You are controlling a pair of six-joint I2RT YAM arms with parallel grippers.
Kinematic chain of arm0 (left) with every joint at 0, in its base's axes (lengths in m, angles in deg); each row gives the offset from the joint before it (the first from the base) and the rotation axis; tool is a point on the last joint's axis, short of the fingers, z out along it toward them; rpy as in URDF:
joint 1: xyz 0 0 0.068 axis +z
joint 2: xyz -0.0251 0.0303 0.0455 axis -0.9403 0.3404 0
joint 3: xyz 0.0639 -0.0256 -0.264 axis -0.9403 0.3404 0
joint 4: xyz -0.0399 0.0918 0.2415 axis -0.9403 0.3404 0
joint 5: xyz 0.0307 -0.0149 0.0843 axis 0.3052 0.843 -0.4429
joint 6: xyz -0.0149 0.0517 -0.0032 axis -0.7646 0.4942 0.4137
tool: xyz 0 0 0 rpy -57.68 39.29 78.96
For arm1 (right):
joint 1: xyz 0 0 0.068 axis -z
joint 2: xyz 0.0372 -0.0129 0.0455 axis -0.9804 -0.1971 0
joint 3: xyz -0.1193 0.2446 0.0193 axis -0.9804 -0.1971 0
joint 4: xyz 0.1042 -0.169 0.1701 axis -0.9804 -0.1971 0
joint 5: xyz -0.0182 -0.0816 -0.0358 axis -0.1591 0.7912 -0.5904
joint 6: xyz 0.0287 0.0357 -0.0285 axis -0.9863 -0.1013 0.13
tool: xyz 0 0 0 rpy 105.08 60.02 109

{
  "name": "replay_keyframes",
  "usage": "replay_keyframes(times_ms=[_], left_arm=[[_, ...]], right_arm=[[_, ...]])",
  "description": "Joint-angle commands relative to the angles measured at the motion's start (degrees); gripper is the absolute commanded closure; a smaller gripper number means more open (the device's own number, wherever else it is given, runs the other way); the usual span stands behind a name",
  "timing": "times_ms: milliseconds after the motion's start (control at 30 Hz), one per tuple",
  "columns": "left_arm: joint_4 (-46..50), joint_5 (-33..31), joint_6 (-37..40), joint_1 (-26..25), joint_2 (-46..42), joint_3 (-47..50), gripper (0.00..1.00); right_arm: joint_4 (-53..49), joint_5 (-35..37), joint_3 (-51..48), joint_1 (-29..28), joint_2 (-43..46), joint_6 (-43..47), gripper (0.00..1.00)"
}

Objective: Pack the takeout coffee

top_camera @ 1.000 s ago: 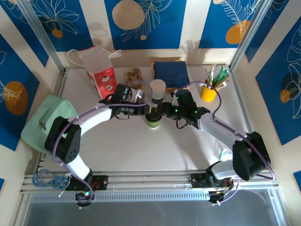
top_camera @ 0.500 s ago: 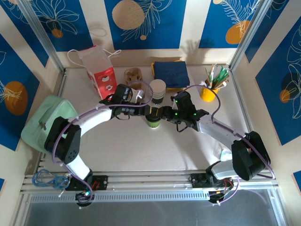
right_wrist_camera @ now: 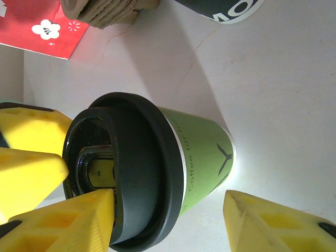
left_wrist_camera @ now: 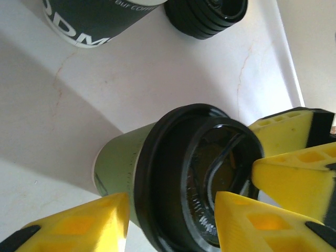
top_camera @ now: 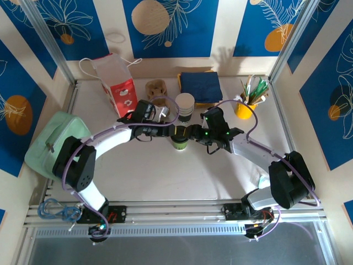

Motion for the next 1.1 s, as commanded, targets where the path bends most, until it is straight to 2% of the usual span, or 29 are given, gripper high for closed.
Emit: replay_keyframes(times_ms=[0, 533, 833, 1067], left_arm=[[1.01, -1.37, 2.07, -0.55, 1.66, 1.18, 0.54], [-0.29, -1.82, 2.08, -0.49, 1.14, 5.34, 0.56], [2.63, -1.38, 3.06, -0.59, -0.28, 1.66, 0.56], [6.0, -0.94, 4.63, -0.53, -1.17, -2.0, 0.54]], right_arm=[[-1.64, 0.26, -0.84, 0.34, -0.94, -0.66, 0.43], [-2.49, 3.45, -5.1, 0.87, -0.32, -5.02, 0.43], [-2.77, 2.2, -2.01, 0.21, -0.42, -2.06, 0.43], [-7.06, 2.54, 4.12, -0.36, 0.9, -0.23, 0.43]])
